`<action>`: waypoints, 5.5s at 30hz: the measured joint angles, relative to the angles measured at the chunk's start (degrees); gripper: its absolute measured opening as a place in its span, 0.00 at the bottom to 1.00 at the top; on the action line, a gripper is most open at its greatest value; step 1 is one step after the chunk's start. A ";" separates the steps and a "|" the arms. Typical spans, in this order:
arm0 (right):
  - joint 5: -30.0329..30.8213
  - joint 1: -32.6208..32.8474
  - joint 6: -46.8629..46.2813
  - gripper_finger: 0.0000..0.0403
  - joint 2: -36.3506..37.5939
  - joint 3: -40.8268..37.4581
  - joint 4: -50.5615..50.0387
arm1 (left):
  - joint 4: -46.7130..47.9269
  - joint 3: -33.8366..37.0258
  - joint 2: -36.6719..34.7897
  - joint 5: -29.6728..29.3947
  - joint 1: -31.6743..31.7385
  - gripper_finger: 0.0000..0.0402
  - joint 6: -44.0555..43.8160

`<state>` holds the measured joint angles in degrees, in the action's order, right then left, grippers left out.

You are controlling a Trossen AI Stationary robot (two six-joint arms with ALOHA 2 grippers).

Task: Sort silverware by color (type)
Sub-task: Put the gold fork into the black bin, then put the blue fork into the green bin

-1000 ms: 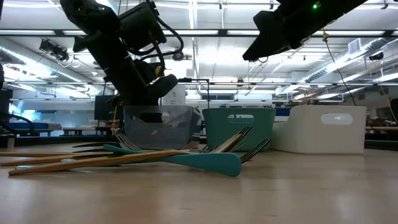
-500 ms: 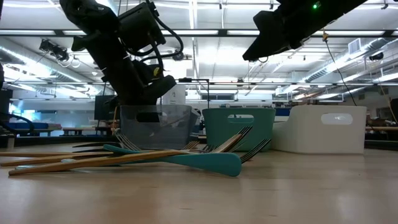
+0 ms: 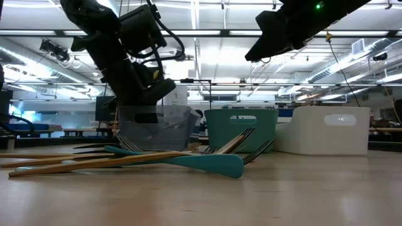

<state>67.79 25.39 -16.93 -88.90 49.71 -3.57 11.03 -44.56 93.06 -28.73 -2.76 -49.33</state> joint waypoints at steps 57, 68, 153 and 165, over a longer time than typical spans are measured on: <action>-0.44 0.00 -0.10 0.21 0.02 0.02 0.18 | 5.27 -3.91 -2.92 -0.69 -0.09 0.47 13.00; -0.81 -0.02 -0.70 0.21 0.04 0.09 0.07 | 7.37 -3.95 -10.94 -6.29 -2.21 0.47 18.33; -24.02 -5.72 8.15 0.21 0.00 0.00 12.50 | -3.06 5.84 -15.11 17.05 -20.87 0.44 40.23; -23.93 -6.26 4.87 0.21 0.00 0.00 12.50 | -8.39 5.84 -15.06 17.51 -19.79 0.44 31.55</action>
<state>43.86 19.13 -12.06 -88.90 49.71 8.93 2.64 -38.72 78.00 -11.22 -22.55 -17.78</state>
